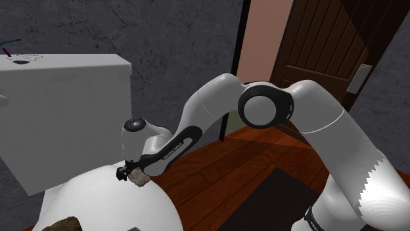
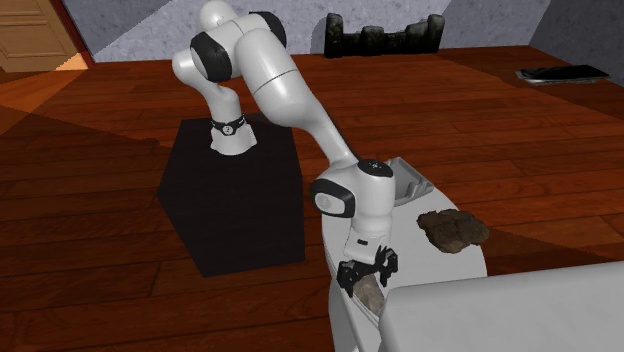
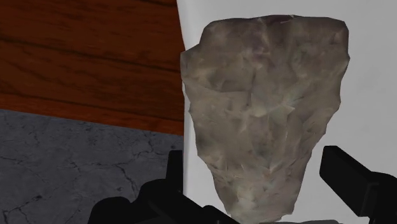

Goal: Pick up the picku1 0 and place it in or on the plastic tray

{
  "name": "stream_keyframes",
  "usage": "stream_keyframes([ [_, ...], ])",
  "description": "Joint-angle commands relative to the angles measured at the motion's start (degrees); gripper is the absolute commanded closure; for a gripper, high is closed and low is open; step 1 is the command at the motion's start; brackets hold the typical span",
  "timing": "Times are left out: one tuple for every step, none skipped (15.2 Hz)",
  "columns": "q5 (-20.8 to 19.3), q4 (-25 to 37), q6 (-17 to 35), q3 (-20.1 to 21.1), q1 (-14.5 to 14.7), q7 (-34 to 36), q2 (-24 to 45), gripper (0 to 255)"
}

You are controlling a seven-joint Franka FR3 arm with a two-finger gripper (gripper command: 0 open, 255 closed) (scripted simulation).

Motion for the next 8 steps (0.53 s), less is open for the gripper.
stream_keyframes([
  [-0.03,0.07,0.05,-0.03,0.04,0.04,0.1,0],
  [-0.03,0.07,0.05,-0.03,0.04,0.04,0.1,0],
  [-0.03,0.07,0.05,-0.03,0.04,0.04,0.1,0],
  [-0.03,0.07,0.05,-0.03,0.04,0.04,0.1,0],
  [-0.02,0.06,0.04,-0.03,0.04,0.03,0.09,0],
  [-0.02,0.06,0.04,-0.03,0.04,0.03,0.09,255],
  [-0.02,0.06,0.04,-0.03,0.04,0.03,0.09,255],
  [-0.03,0.05,0.05,-0.03,0.04,0.04,0.08,255],
])
